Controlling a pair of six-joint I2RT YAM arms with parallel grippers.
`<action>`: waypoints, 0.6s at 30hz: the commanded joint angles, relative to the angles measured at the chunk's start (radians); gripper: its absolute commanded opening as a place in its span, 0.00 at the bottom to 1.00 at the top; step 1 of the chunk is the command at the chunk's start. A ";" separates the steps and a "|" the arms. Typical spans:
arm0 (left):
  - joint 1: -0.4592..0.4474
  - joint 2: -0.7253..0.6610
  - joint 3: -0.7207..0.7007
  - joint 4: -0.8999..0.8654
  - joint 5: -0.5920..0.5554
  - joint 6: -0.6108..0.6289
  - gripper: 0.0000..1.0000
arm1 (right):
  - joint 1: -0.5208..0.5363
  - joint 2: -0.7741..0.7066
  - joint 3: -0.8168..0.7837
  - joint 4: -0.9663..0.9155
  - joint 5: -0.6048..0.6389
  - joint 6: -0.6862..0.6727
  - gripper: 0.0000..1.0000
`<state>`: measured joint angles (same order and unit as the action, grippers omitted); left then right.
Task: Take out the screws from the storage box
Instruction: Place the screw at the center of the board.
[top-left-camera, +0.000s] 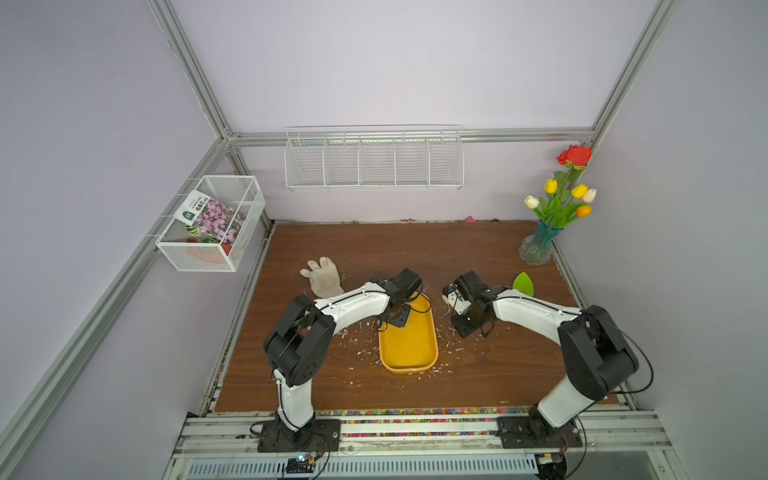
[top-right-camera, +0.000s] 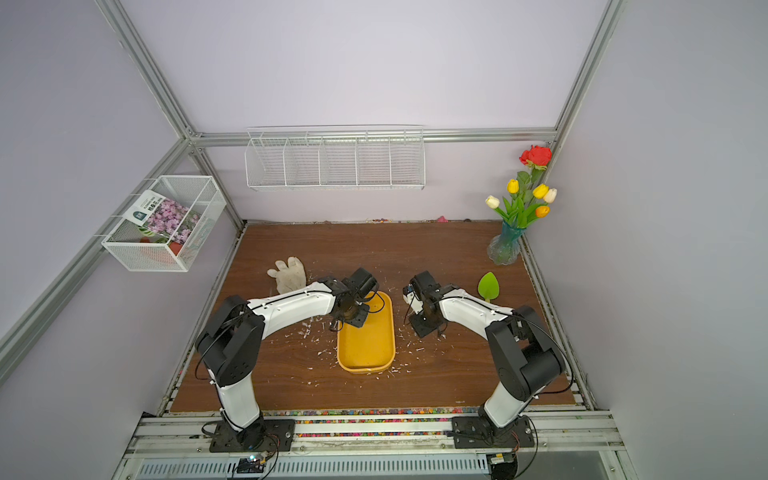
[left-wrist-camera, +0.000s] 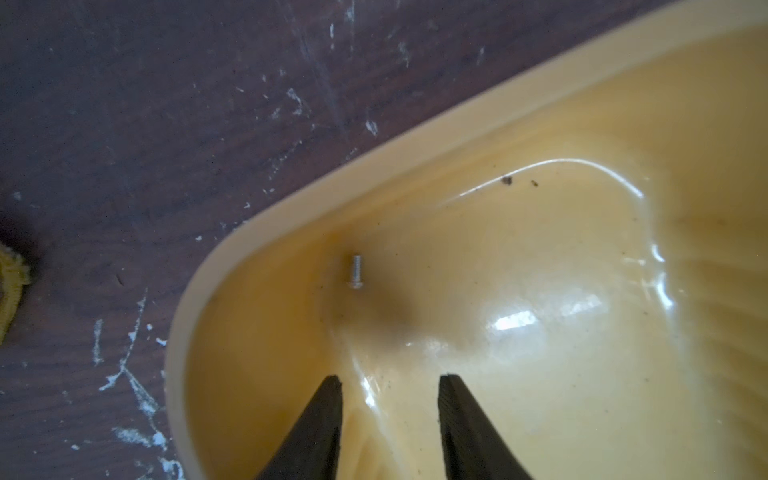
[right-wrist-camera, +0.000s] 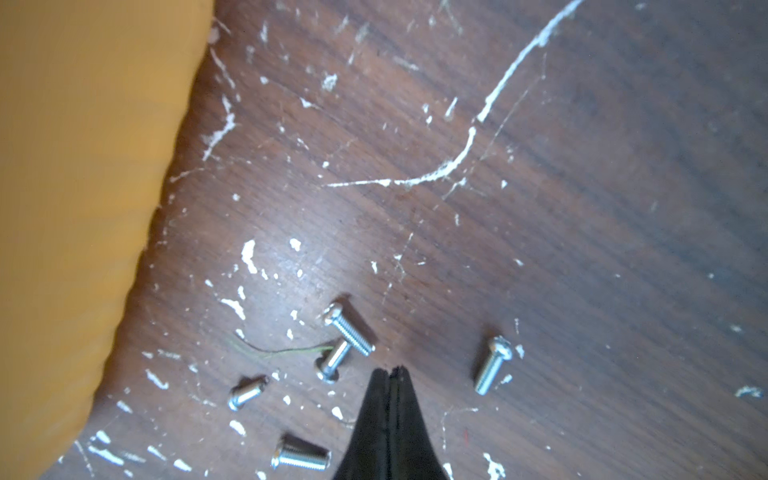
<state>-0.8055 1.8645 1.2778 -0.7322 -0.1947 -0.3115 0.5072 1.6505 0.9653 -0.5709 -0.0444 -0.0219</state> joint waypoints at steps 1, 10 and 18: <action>-0.006 0.028 0.034 0.000 -0.052 -0.029 0.43 | 0.010 -0.013 0.005 0.015 0.001 0.010 0.07; -0.014 0.079 0.051 0.022 -0.076 -0.025 0.44 | 0.020 -0.070 0.016 0.027 -0.006 -0.003 0.05; -0.020 0.020 0.093 -0.014 -0.040 -0.024 0.44 | 0.037 -0.154 0.016 0.099 -0.009 0.019 0.08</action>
<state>-0.8204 1.9305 1.3262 -0.7181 -0.2459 -0.3294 0.5369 1.5478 0.9665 -0.5220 -0.0486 -0.0200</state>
